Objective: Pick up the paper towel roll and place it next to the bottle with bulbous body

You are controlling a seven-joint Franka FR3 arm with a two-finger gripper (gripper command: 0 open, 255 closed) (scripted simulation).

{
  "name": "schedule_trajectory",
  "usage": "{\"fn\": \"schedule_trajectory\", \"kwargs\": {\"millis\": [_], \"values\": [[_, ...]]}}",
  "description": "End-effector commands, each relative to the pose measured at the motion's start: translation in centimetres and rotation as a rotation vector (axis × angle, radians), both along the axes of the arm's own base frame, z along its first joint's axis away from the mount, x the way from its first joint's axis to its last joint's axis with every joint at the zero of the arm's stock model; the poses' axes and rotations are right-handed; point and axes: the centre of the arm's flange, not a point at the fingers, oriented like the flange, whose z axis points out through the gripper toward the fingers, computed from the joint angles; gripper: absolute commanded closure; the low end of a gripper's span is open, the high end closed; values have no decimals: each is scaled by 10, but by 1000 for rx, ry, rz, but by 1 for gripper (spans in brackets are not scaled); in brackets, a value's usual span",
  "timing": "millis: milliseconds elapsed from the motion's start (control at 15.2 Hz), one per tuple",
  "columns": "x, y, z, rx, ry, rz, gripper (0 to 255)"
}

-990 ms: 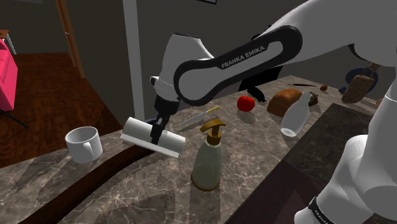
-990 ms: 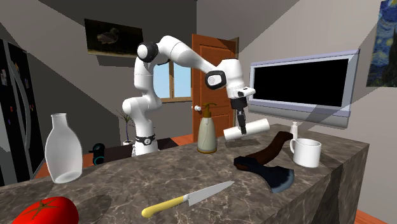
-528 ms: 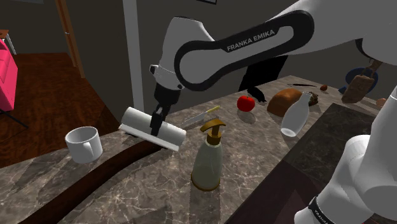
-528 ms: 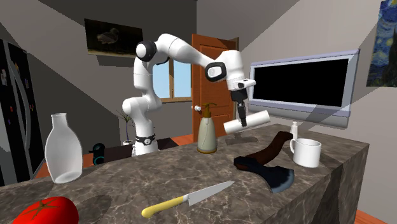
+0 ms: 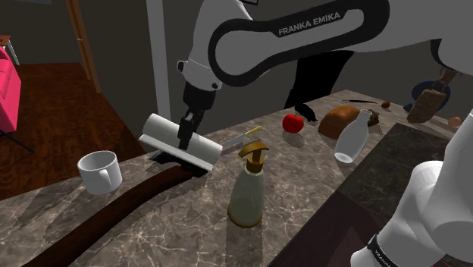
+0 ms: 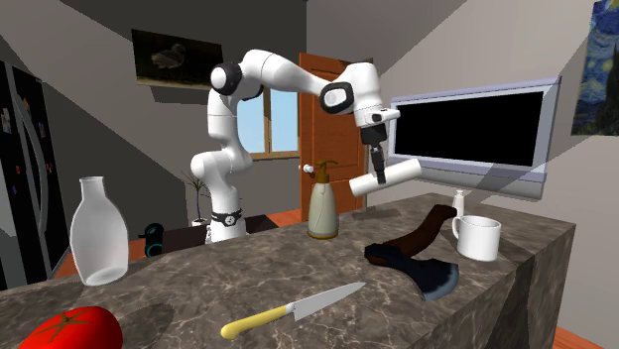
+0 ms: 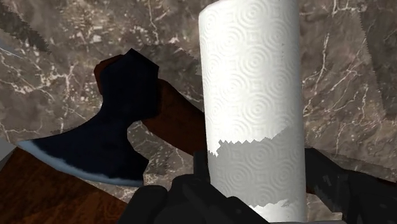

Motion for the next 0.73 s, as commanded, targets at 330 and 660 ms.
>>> {"fn": "schedule_trajectory", "kwargs": {"millis": [330, 660], "values": [[0, 0, 38, 0, 0, 0, 255], [0, 0, 64, 0, 0, 0, 255]]}}
